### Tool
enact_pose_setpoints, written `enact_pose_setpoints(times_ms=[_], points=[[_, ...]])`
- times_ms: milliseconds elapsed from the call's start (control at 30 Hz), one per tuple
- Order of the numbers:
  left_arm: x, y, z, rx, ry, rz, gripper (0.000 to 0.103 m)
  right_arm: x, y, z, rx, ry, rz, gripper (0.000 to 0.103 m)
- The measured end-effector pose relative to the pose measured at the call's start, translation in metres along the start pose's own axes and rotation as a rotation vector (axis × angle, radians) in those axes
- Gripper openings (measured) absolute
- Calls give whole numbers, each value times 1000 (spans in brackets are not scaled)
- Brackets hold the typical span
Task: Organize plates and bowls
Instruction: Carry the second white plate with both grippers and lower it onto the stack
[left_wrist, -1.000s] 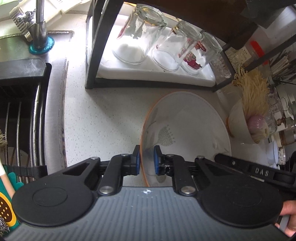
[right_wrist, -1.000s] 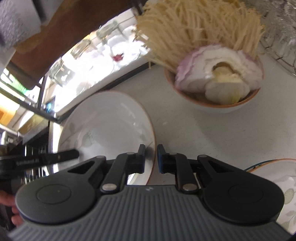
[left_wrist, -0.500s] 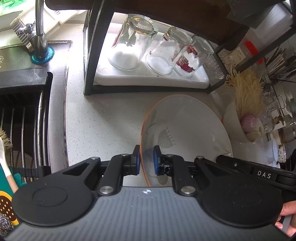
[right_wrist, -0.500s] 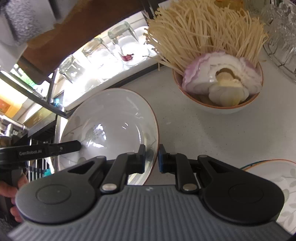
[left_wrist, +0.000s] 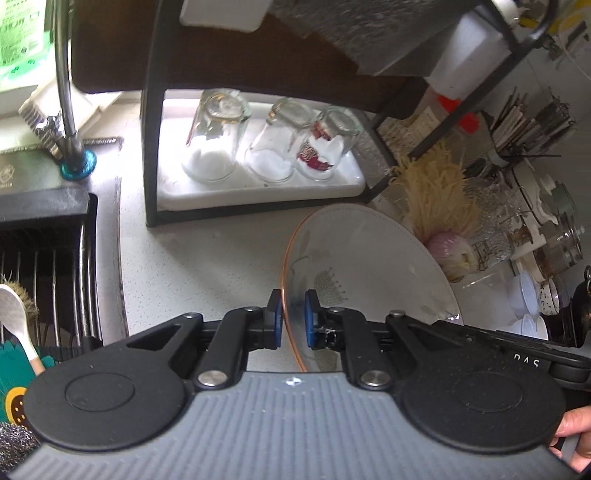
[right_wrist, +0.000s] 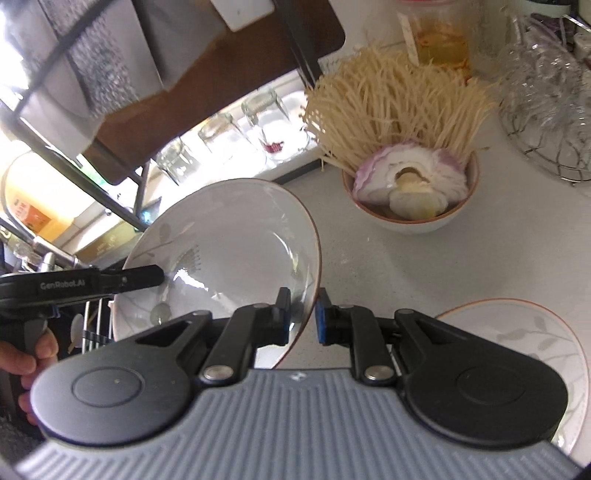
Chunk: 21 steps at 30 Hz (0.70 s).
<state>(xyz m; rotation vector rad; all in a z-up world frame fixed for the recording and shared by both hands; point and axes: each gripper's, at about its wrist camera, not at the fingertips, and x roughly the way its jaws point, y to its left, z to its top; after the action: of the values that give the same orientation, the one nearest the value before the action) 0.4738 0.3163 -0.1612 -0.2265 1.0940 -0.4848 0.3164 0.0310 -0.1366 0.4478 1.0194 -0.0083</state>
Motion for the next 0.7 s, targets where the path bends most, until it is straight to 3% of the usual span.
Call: enact_pose_setpoints(times_ms=[700], points=[[-35, -85, -28, 67, -18, -78, 13, -90, -39, -31, -13, -154, -21, 16]])
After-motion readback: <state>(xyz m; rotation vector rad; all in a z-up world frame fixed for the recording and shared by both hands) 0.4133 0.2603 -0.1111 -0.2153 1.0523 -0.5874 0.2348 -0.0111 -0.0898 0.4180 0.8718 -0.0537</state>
